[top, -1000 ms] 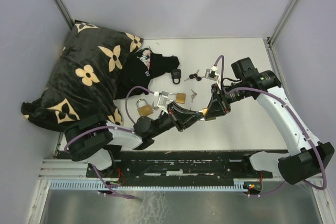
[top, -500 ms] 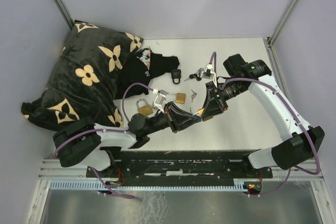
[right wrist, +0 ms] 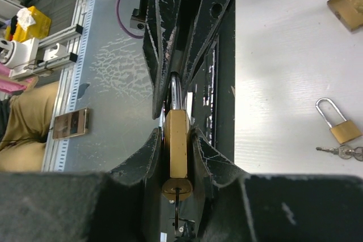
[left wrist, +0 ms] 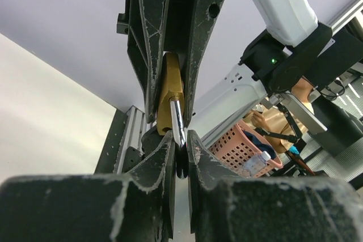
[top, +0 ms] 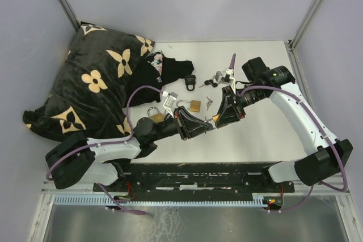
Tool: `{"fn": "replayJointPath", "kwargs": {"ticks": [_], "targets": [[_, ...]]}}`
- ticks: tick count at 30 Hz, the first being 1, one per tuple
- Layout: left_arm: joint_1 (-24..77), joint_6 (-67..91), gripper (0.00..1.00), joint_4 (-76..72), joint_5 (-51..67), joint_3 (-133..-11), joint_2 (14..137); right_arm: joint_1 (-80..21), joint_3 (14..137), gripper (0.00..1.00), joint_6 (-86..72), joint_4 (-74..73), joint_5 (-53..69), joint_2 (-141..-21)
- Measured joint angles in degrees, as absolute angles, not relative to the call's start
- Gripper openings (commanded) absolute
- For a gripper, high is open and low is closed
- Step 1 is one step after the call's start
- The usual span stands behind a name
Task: Lock with the key
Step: Lock the lock.
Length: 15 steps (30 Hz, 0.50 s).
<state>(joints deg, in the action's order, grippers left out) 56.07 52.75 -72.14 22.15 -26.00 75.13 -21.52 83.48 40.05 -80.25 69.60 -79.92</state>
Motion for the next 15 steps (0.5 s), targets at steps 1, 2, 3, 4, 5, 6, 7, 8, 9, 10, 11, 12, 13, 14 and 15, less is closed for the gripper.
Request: {"fn": "replayJointPath", "kwargs": {"ticks": [1,2,3,4,5,6,7,8,9,10,11,12,13,14,15], "targets": [[55.99,52.77,0.19,-71.20,22.20,-26.24,74.67,-21.47,83.09,0.02,39.53,-79.37,69.67,-79.46],[55.99,52.82,0.19,-70.70,22.17,-26.44,74.39,-21.41,82.50,0.02,38.68,-78.04,69.73,-78.76],[56.01,52.90,0.19,-70.19,22.17,-26.70,74.13,-21.28,82.15,0.02,37.93,-77.06,69.87,-78.19],[56.01,52.95,0.17,-69.97,22.15,-26.98,73.95,-21.19,81.80,0.02,36.86,-75.90,70.00,-77.49],[56.01,52.97,0.14,-69.84,22.09,-27.24,73.82,-21.04,81.49,0.02,35.59,-74.65,70.17,-76.77],[56.01,52.97,0.08,-69.78,22.00,-27.55,73.73,-20.86,81.32,0.02,34.33,-73.67,70.57,-76.25],[56.01,52.97,0.04,-69.71,21.80,-27.83,73.65,-20.67,81.08,0.02,33.15,-72.66,71.07,-75.79],[56.01,52.95,0.03,-69.32,21.43,-28.10,73.49,-20.38,80.71,0.02,31.44,-71.42,71.75,-75.40],[56.01,52.88,0.03,-68.79,21.12,-28.40,73.36,-20.03,80.29,0.02,29.87,-70.28,72.34,-75.13],[56.01,52.86,0.03,-68.36,20.93,-28.64,73.34,-19.68,79.85,0.02,28.40,-69.41,72.97,-74.98],[56.05,52.82,0.03,-67.92,20.53,-28.88,73.28,-19.29,79.26,0.02,26.52,-68.16,73.78,-74.85],[56.10,52.75,0.03,-67.55,20.03,-29.04,73.23,-18.96,78.78,0.02,25.08,-67.20,74.46,-74.83],[56.12,52.69,0.03,-67.42,19.68,-29.15,73.23,-18.76,78.50,0.02,23.90,-66.50,74.91,-74.83],[56.12,52.66,0.03,-67.40,19.49,-29.21,73.23,-18.57,78.32,0.02,22.76,-65.91,75.24,-74.83],[56.12,52.64,0.03,-67.46,19.22,-29.30,73.23,-18.46,78.24,0.02,21.74,-65.25,75.53,-74.78]]}}
